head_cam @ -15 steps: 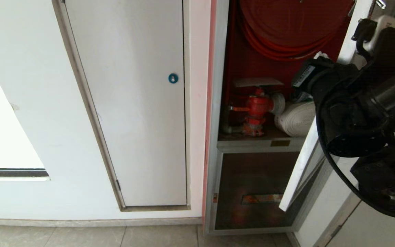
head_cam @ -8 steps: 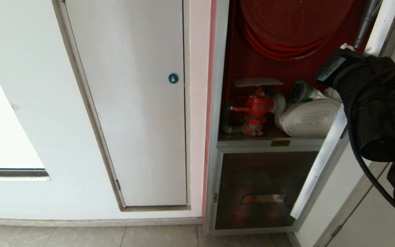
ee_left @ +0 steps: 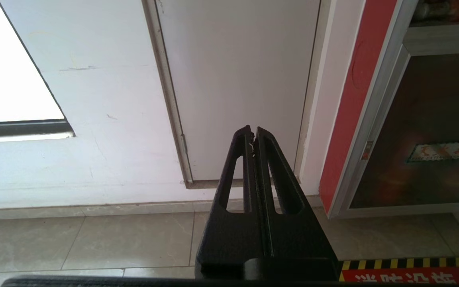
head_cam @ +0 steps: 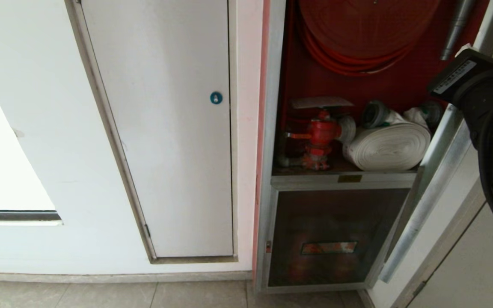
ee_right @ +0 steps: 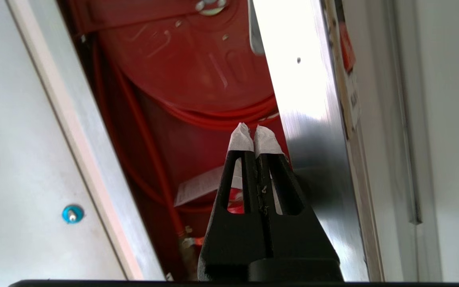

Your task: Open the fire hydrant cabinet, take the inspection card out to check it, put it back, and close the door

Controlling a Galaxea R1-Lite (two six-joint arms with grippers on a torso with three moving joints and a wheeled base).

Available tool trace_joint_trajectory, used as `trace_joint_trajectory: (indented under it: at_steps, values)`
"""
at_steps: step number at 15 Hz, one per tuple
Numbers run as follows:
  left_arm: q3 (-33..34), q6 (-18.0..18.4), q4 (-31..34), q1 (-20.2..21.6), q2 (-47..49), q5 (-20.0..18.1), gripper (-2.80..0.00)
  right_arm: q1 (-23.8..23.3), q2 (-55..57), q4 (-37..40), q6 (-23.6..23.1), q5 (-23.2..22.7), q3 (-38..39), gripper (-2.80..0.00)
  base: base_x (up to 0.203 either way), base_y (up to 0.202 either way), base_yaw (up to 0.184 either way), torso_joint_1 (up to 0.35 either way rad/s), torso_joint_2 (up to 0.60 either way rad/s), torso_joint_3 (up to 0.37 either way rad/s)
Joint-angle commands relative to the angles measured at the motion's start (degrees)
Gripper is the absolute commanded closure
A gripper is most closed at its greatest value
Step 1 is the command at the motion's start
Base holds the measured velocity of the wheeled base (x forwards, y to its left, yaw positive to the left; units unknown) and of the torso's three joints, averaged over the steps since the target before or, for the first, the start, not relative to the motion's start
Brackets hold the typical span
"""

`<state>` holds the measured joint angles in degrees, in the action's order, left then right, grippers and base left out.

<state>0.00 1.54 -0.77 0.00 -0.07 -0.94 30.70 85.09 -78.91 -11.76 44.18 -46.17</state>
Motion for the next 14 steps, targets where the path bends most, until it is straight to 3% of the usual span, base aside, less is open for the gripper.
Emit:
trace_joint_trajectory:
  at_steps: [1, 7, 14]
  values:
    - [0.4, 0.0, 0.0, 0.0, 0.0, 0.0, 0.00, -0.1, -2.8, 1.6, 0.0, 0.3, 0.7, 0.00, 0.000, 0.000, 0.000, 0.000, 0.00, 0.000]
    - [0.4, 0.0, 0.0, 0.0, 0.0, 0.0, 0.00, -2.7, -6.5, 5.3, 0.2, 2.3, 1.0, 0.00, 0.000, 0.000, 0.000, 0.000, 0.00, 0.000]
    - [0.4, 0.0, 0.0, 0.0, 0.0, -0.1, 0.00, -11.0, -9.1, 7.1, 0.2, 2.3, 1.0, 0.00, 0.000, 0.000, 0.000, 0.000, 0.00, 0.000]
